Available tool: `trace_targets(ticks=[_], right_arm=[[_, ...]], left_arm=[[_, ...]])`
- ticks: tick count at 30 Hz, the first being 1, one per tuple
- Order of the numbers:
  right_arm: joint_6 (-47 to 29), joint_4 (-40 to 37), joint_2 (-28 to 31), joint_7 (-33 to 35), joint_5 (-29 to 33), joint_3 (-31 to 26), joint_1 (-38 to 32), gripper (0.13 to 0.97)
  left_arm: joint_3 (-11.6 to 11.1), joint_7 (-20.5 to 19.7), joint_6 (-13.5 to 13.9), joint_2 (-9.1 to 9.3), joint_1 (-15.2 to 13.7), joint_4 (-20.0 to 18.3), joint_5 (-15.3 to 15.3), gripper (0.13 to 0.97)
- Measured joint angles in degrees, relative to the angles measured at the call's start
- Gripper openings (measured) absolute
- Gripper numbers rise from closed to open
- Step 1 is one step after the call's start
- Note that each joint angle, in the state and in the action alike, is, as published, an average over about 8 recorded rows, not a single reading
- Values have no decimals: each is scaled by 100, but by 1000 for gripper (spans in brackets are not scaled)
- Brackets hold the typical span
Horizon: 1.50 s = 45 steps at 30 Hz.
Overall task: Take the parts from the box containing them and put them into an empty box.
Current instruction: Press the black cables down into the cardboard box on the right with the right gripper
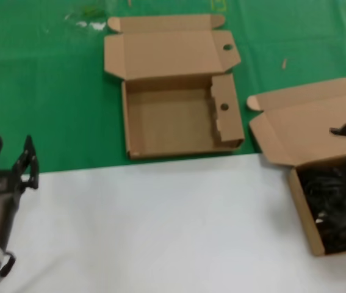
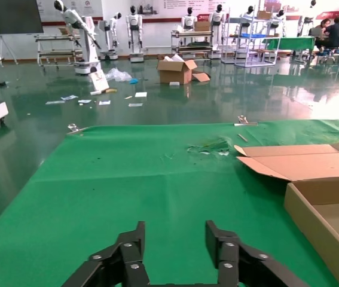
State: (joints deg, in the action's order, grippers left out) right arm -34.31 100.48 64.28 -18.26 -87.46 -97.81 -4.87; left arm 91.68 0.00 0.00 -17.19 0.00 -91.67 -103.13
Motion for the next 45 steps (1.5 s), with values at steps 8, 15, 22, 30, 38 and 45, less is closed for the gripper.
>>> trace_targets(ticks=[8,15,22,30,38,45], right_arm=[[-1885,-650,636,977,-53,-1074,-1591,966],[-3006,-1528,135,1939,713,-1672,-2683,962],[-3452,-2226,-428,2535,1247,-1998,-3364,937],[-3709,-2634,-786,2747,1486,-2135,-3766,853],[-3921,-2920,-982,2870,1634,-2215,-4063,720],[-3973,-3195,-1122,2956,1739,-2256,-4248,652]], left_arm=[[0,0,0,0,0,0,1,356],[0,0,0,0,0,0,0,236],[0,0,0,0,0,0,0,176],[0,0,0,0,0,0,0,144],[0,0,0,0,0,0,0,140],[0,-1,0,0,0,0,0,140]])
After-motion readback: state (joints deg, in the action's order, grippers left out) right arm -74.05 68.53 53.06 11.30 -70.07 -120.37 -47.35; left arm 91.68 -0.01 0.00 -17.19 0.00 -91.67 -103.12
